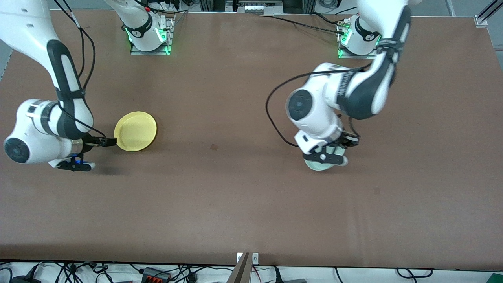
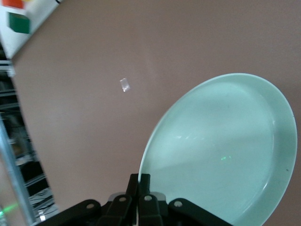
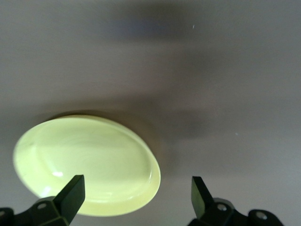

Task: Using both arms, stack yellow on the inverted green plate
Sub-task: 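Flip the green plate upside down with the left gripper toward the yellow plate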

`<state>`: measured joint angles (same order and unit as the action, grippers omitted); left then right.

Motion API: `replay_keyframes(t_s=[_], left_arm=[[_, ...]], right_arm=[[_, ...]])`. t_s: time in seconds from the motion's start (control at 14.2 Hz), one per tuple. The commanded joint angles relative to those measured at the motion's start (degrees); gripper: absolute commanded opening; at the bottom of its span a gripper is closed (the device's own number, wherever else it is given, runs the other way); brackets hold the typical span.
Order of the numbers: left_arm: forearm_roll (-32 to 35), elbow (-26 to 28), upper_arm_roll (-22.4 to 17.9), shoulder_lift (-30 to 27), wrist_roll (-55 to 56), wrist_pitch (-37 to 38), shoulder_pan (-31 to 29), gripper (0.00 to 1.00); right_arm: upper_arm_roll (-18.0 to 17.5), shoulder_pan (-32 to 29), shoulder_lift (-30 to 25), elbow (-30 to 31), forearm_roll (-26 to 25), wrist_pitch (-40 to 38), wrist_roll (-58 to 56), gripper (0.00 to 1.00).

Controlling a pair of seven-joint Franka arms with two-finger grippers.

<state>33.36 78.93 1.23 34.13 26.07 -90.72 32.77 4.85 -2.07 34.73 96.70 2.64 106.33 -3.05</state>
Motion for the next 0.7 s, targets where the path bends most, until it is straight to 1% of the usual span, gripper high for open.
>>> replay_keyframes(t_s=[0.0, 0.14, 0.21, 0.35, 0.49, 0.63], left_arm=[[6.4, -1.9, -1.1, 3.6, 6.8, 3.8, 5.5, 0.01], [10.0, -2.0, -1.7, 6.4, 10.4, 5.6, 9.2, 0.01], [11.9, -2.0, -1.8, 7.5, 12.2, 6.6, 10.5, 0.01], [13.6, -3.7, -1.8, 10.3, 15.4, 9.0, 12.0, 0.01], [17.0, -4.9, -1.8, 13.1, 16.6, 11.3, 14.1, 0.01], [17.1, -5.3, -1.7, 14.8, 20.9, 11.4, 15.2, 0.01]], right_arm=[[-0.4, -0.9, -0.3, 1.1, 1.9, -0.7, -0.6, 1.0], [-0.4, -1.5, -0.4, 3.0, 4.0, -1.0, -0.6, 1.0], [-0.4, -1.8, -0.4, 3.6, 4.6, -1.0, -0.6, 0.98], [-0.4, -2.5, -0.1, 4.5, 4.7, -0.7, -1.1, 0.94], [-0.3, -2.6, 0.5, 5.6, 4.7, -0.6, -1.0, 0.93], [-0.3, -2.6, 0.8, 6.4, 4.7, -0.5, -1.0, 0.87]])
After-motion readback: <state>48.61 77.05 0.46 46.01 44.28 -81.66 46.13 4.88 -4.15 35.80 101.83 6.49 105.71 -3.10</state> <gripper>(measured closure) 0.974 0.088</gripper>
